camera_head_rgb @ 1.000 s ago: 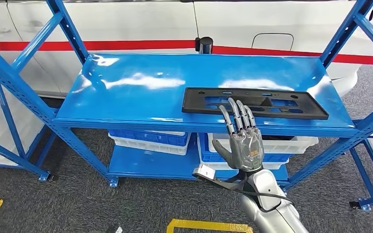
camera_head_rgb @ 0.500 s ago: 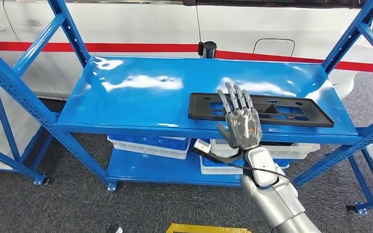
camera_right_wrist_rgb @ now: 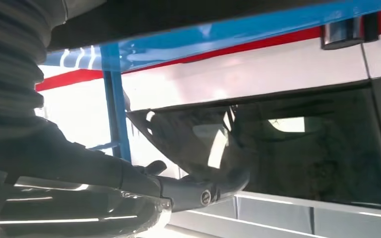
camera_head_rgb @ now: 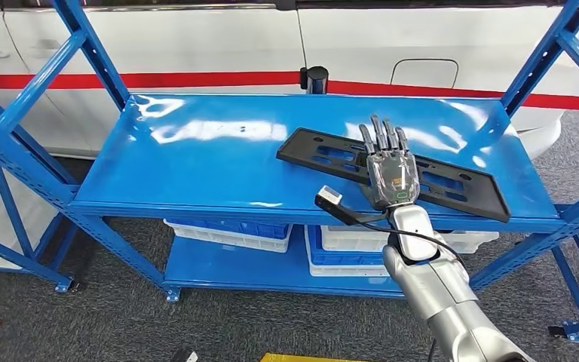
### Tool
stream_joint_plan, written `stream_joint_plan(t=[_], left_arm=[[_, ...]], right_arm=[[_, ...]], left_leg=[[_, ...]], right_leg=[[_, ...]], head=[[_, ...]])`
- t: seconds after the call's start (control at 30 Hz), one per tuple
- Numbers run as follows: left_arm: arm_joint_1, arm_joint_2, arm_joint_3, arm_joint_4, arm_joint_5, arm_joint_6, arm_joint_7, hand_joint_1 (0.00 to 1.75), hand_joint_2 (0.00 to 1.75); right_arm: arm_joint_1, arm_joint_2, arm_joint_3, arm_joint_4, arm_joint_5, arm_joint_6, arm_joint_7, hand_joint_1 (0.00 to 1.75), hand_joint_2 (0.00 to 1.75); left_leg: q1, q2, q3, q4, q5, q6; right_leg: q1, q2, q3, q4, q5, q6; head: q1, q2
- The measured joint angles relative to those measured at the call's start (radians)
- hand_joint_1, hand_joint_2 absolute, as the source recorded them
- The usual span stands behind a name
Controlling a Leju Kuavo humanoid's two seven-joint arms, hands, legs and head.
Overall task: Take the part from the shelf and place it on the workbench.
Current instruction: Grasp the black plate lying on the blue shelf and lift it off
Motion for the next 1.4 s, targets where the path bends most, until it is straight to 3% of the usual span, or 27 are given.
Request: stream_joint_plan(t=[0.07,0.1,0.4,0.43,0.57,1.33,1.4], left_arm=[[-0.002,0.0,-0.003,0.0,0.003,0.005,0.002,0.0,0.0],[-0.003,0.0,-0.003,0.0,0.005,0.007,0.004,0.0,0.0],[-0.004,0.0,-0.007,0.0,0.008,0.01,0.004,0.0,0.0],[-0.004,0.0,-0.007,0.0,0.008,0.012,0.005,0.0,0.0],[-0.005,0.001,-0.01,0.0,0.022,0.032,0.023,0.0,0.0],[-0.015,0.002,-0.01,0.0,0.063,0.054,0.028,0.0,0.0],[-0.015,0.002,-0.01,0.0,0.063,0.054,0.028,0.0,0.0]], right_arm=[[-0.009,0.005,-0.004,0.021,0.001,-0.002,0.0,0.0,1.75],[-0.011,0.006,-0.006,0.03,0.002,-0.003,0.0,0.0,1.75],[-0.016,0.011,-0.01,0.049,0.003,-0.005,0.0,0.0,1.75],[-0.018,0.011,-0.01,0.055,0.003,-0.006,0.0,0.0,1.75],[-0.04,0.02,-0.014,0.108,0.009,-0.003,-0.002,0.0,1.75],[-0.15,0.061,-0.042,0.339,-0.004,0.023,0.036,0.0,1.75],[-0.153,0.061,-0.043,0.344,-0.004,0.022,0.036,0.82,1.75]], left_leg=[[0.0,0.002,0.003,-0.002,0.0,0.032],[0.001,0.003,0.004,-0.005,-0.002,0.041],[0.002,0.004,0.005,-0.009,-0.003,0.043],[0.002,0.004,0.005,-0.01,-0.003,0.041],[0.003,0.004,0.008,-0.019,0.0,-0.024],[-0.003,0.004,0.008,-0.017,0.0,-0.024],[-0.003,0.004,0.008,-0.017,0.0,-0.024]], right_leg=[[0.005,0.002,0.001,0.0,-0.002,0.0],[0.008,0.002,0.0,0.0,-0.002,-0.001],[0.012,0.002,-0.001,0.0,-0.003,-0.002],[0.012,0.002,-0.001,0.0,-0.003,-0.002],[0.011,0.001,-0.001,0.001,-0.001,-0.006],[0.005,0.0,0.0,0.0,-0.001,-0.006],[0.005,0.0,0.0,0.0,-0.001,-0.006]], head=[[-0.004,0.0],[-0.004,0.0],[-0.005,0.0],[-0.005,0.0],[-0.004,0.0],[-0.004,0.0],[-0.004,0.0]])
